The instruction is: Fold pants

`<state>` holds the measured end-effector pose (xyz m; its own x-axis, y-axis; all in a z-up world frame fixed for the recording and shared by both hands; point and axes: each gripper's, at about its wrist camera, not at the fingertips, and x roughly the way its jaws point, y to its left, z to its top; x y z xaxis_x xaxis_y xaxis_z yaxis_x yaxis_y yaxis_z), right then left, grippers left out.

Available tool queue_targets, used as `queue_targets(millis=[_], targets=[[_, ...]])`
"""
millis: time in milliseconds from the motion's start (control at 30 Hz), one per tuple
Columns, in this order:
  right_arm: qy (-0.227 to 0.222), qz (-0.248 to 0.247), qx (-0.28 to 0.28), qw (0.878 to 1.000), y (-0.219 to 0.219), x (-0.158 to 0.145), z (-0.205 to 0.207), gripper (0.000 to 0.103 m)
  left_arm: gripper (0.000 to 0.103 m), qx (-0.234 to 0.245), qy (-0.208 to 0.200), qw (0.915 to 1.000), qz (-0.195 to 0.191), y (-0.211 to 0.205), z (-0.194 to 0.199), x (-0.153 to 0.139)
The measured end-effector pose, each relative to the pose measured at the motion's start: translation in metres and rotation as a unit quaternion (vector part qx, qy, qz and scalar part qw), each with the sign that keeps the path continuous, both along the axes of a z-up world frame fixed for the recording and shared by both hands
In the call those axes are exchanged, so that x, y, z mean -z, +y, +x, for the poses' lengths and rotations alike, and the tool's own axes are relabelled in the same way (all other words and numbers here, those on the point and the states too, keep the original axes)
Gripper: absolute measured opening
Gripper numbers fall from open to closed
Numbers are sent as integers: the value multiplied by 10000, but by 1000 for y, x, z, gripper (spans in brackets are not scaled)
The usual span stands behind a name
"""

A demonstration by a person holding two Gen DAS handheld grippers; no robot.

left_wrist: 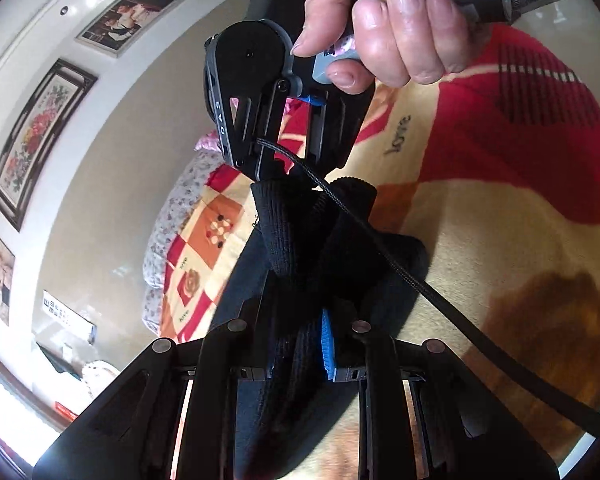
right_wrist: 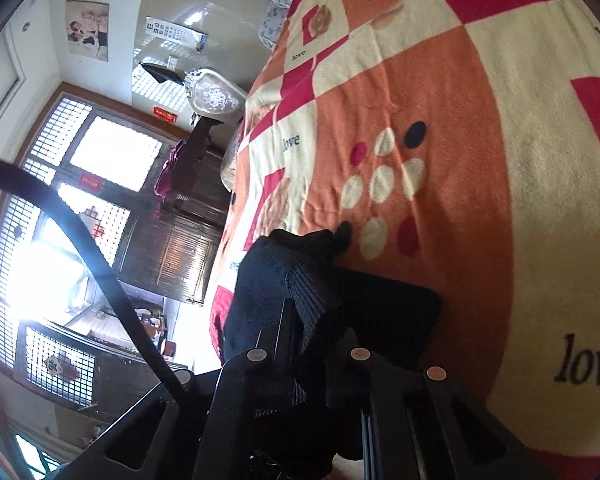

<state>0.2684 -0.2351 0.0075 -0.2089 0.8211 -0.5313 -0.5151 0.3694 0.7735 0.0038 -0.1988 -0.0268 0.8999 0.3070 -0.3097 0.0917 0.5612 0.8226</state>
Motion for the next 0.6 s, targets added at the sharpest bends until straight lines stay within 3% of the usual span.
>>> queue_targets(millis=[133, 200, 333, 400, 467, 500, 533, 600], targets=[[-183, -218, 48, 9996, 9, 22, 9, 11, 21, -55, 95, 9999, 120, -8, -2, 4], [-30, -144, 67, 9999, 11, 32, 10, 17, 21, -43, 147, 9999, -69, -7, -10, -3], [299, 198, 298, 9989, -7, 30, 15, 25, 26, 48, 274, 9941, -1047, 3, -31, -26], [39, 308, 708, 9970, -27, 15, 18, 27, 26, -38, 290, 9835, -1783, 18, -43, -44], [-430, 375, 1070, 9926, -48, -6, 17, 32, 26, -155, 338, 9614, -2726, 41, -51, -65], [-791, 334, 1147, 9897, -56, -18, 12, 34, 26, -263, 339, 9427, -3310, 57, -55, -75], [-1305, 289, 1138, 9845, -61, -34, 2, 34, 26, -354, 327, 9205, -3877, 75, -58, -83], [-2301, 212, 869, 9691, -66, -58, -29, 37, 28, -550, 273, 8670, -4946, 113, -64, -91]])
